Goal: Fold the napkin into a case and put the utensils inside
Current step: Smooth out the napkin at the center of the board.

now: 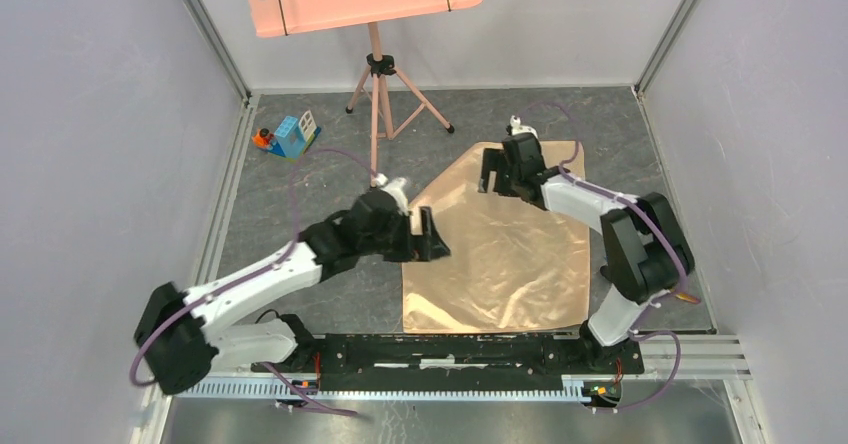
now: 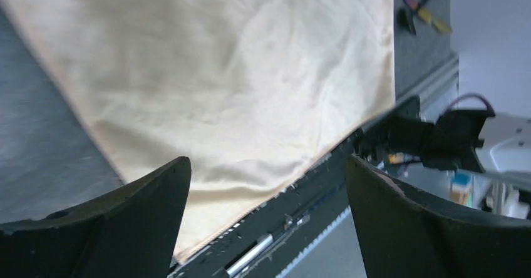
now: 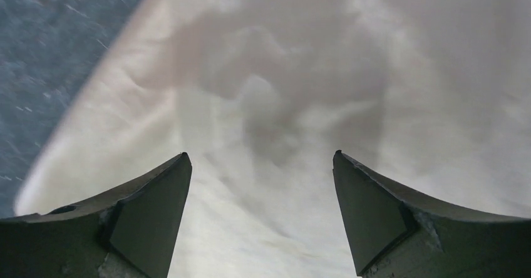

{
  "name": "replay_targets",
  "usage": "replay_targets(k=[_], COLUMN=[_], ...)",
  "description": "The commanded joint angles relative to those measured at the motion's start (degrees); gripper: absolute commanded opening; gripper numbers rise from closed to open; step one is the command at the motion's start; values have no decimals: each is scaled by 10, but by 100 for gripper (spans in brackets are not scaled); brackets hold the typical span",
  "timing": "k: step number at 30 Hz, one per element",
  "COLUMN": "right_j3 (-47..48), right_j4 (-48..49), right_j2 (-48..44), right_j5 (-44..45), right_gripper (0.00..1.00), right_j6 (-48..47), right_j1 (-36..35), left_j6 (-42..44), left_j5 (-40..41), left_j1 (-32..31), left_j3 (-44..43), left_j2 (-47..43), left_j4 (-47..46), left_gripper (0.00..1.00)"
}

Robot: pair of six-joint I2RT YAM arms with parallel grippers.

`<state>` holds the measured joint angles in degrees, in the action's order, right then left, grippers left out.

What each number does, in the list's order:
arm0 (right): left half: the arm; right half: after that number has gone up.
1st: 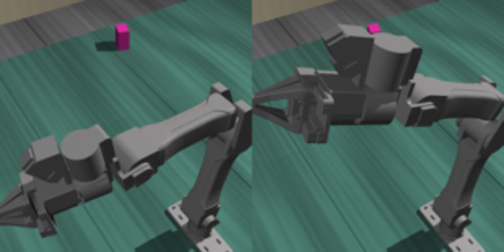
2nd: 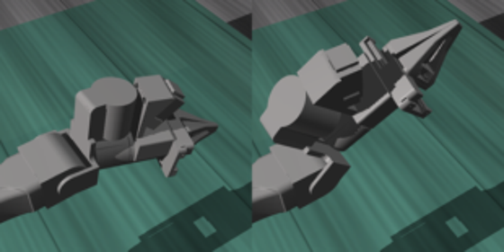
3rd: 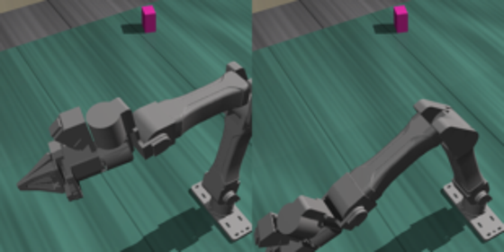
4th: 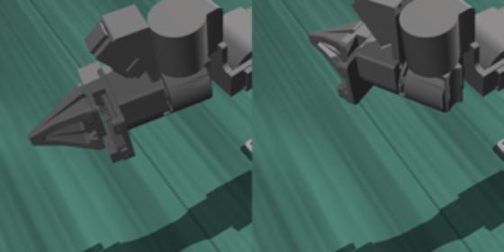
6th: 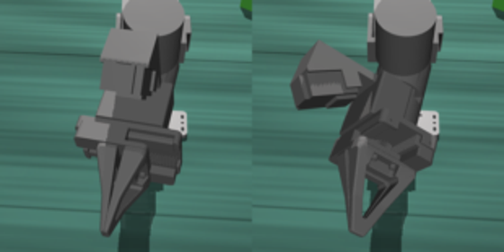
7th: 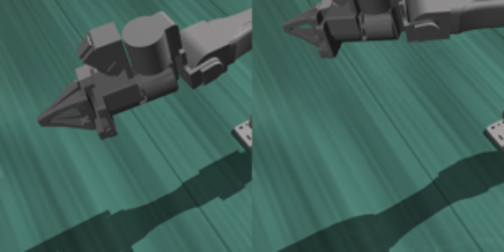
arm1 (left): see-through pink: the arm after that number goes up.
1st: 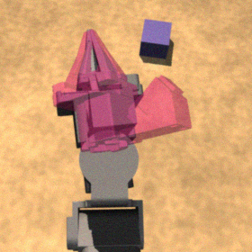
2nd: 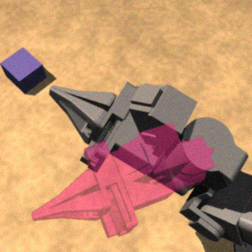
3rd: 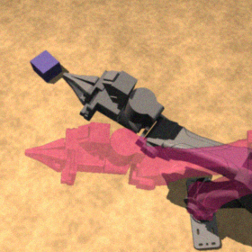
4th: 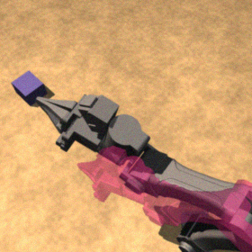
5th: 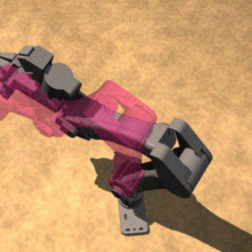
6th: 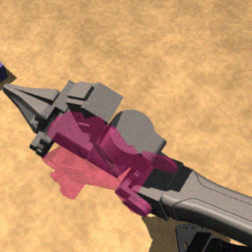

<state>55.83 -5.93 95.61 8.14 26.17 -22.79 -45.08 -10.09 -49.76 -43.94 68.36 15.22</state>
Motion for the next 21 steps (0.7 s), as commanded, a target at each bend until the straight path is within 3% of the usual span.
replay_targets(k=[1,5,9,13,21], right_j3=[104,199,315,398,442], right_j4=[-28,-96,-199,-264,-264], right_j2=[79,138,216,277,343], right_j5=[23,159,246,280,332], right_gripper=[90,93,98,98,98], right_j6=[149,209,244,262,240], right_j1=[-43,-103,-139,-155,-170], left_j6=[60,56,33,-15,20], left_j5=[84,99,163,235,306], left_j1=[58,83,89,91,92], left_j3=[11,31,49,51,-12], left_j2=[-94,-160,-209,-260,-313], left_j4=[125,154,186,228,267], left_gripper=[99,100,100,100,100])
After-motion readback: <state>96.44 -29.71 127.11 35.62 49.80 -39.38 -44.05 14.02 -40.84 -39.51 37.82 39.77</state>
